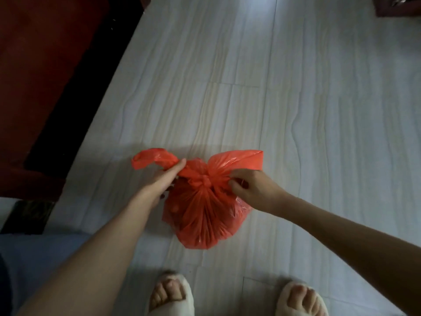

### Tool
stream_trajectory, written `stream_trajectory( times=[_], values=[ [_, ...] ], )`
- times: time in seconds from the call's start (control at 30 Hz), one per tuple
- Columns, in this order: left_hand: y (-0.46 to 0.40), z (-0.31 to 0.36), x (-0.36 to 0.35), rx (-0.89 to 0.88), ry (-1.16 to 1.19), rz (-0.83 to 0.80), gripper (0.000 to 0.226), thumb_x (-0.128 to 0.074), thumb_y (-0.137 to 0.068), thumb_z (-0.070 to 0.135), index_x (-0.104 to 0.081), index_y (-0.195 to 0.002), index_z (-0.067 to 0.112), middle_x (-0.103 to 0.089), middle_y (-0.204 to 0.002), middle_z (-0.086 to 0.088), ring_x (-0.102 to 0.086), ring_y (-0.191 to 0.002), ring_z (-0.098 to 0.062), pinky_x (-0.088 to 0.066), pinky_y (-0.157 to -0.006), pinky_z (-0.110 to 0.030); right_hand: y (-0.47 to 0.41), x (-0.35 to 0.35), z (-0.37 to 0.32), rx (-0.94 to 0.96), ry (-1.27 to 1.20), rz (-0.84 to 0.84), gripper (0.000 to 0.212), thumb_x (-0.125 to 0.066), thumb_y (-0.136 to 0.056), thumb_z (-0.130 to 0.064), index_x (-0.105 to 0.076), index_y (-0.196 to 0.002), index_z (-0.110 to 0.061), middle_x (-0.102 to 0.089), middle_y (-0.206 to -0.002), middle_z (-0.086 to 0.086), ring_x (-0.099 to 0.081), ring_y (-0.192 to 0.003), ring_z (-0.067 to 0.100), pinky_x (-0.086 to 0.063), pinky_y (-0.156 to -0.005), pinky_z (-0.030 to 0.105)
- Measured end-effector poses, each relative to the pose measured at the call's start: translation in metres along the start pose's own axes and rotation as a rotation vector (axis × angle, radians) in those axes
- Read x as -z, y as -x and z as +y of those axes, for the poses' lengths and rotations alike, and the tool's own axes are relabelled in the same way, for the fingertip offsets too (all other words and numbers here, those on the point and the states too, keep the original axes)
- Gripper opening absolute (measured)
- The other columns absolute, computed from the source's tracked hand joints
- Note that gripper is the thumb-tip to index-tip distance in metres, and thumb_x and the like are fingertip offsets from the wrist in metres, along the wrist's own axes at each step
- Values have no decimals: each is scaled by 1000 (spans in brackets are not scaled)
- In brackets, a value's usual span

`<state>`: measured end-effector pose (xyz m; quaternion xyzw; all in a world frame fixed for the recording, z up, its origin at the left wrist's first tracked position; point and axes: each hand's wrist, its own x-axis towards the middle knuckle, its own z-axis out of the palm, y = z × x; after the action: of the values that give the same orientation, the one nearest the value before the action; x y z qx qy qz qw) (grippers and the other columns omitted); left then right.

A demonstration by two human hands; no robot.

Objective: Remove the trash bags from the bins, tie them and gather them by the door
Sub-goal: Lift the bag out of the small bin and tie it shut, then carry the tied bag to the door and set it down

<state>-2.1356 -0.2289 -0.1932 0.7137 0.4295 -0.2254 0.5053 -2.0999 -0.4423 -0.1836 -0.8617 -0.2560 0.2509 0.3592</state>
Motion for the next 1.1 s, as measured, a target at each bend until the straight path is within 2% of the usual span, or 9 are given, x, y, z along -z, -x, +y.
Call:
stream_trajectory(
  times=[0.1, 0.2, 0.27, 0.3, 0.4, 0.53, 0.7, 0.97, 1.1],
  values=[
    [38, 19, -7, 124, 6, -3, 69, -53, -81, 60, -50, -128, 10, -55, -128, -7, -53, -116, -26, -41, -96, -35, 18, 15, -15, -290, -81, -41, 21, -47, -86, -18, -53, -67, -14, -58, -72, 6, -52, -71, 22, -43, -66, 34],
    [101, 47, -10, 149, -23, -138, 59, -57, -85, 45, -44, -133, 14, -48, -129, 6, -46, -124, -19, -35, -91, -29, 47, 40, -37, -481, -81, -111, 27, -45, -85, -19, -45, -58, -16, -52, -70, 7, -49, -70, 24, -35, -58, 30],
    [151, 75, -10, 113, -131, -202, 54, -61, -86, 29, -41, -134, 15, -44, -130, 9, -43, -123, -13, -34, -96, -27, 72, 73, -62, -571, -33, -137, 21, -42, -86, -21, -50, -69, -12, -56, -78, 12, -52, -74, 26, -36, -62, 30],
    [167, 83, -10, 67, -239, -218, 58, -64, -85, 27, -41, -135, 11, -45, -137, 3, -44, -125, -15, -34, -101, -28, 83, 88, -73, -591, -11, -110, 21, -41, -87, -23, -55, -76, -12, -59, -84, 14, -55, -78, 29, -36, -64, 31],
    [228, 131, -6, -5, -689, -204, 66, -58, -86, 38, -35, -140, 8, -43, -143, -16, -43, -131, -28, -36, -108, -38, 122, 155, -111, -639, 110, 36, 29, -34, -92, -28, -57, -93, -9, -64, -101, 13, -60, -93, 35, -37, -67, 34],
    [328, 228, -13, -246, -977, -184, 51, -45, -92, 34, -35, -139, 17, -44, -141, -11, -43, -128, -29, -38, -104, -42, 177, 266, -157, -725, 161, 152, 33, -29, -95, -29, -55, -100, -9, -61, -104, 11, -60, -93, 36, -44, -74, 40],
    [422, 339, -43, -553, -1034, -161, 44, -45, -92, 25, -42, -135, 13, -49, -136, -12, -47, -124, -29, -38, -100, -39, 235, 385, -188, -940, 24, 378, 33, -29, -94, -28, -56, -94, -9, -61, -100, 11, -57, -78, 34, -38, -62, 35],
    [494, 502, -128, -812, -971, -216, 43, -48, -91, 26, -45, -132, 14, -50, -135, -10, -46, -124, -28, -37, -100, -37, 282, 546, -184, -1206, -118, 770, 26, -35, -90, -24, -55, -92, -7, -61, -106, 14, -57, -96, 36, -38, -72, 37],
    [501, 576, -182, -1009, -1064, -334, 44, -46, -92, 27, -43, -134, 14, -48, -137, -10, -45, -125, -27, -37, -100, -36, 298, 611, -161, -1280, -228, 1004, 20, -43, -87, -20, -55, -93, -6, -63, -105, 17, -59, -98, 37, -42, -74, 39]
  ],
)
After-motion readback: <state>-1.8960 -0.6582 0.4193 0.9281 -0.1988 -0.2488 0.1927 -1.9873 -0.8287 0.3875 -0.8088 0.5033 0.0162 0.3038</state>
